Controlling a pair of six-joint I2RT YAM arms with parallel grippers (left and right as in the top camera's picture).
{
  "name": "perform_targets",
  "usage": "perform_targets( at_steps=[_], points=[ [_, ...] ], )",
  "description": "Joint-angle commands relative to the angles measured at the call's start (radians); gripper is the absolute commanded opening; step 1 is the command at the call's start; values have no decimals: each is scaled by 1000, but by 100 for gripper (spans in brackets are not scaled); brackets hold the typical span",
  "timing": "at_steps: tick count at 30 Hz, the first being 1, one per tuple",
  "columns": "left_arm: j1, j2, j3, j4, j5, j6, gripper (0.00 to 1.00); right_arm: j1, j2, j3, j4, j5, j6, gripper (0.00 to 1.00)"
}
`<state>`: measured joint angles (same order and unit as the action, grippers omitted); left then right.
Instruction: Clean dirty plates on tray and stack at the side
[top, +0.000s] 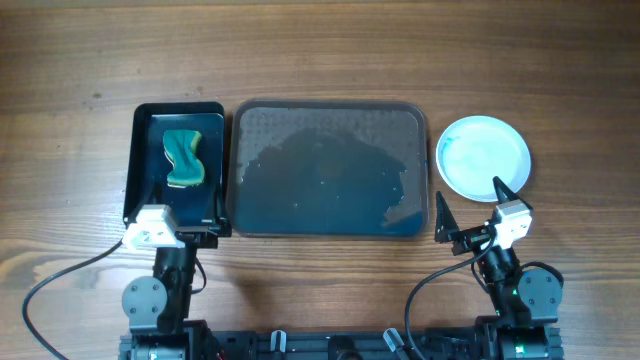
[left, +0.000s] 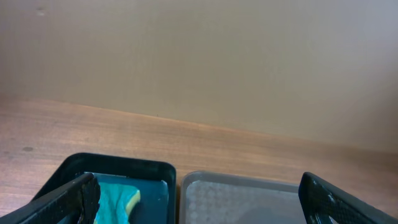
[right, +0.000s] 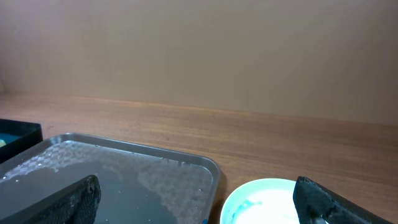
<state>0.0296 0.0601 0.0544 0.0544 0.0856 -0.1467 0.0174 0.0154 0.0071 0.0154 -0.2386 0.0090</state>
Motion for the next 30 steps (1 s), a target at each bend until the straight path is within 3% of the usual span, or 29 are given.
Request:
perform_targets(
  at_steps=[1,9,30],
  points=[
    [7,-57,-39,10,19,39,100,4,-11,-2,4,10,-9,100],
    [7,-57,-43,-135,22,34,100,4,-11,-2,4,10,-8,100],
    [7,-55,-43,-134,22,34,100,4,-11,-2,4,10,-8,100]
  ],
)
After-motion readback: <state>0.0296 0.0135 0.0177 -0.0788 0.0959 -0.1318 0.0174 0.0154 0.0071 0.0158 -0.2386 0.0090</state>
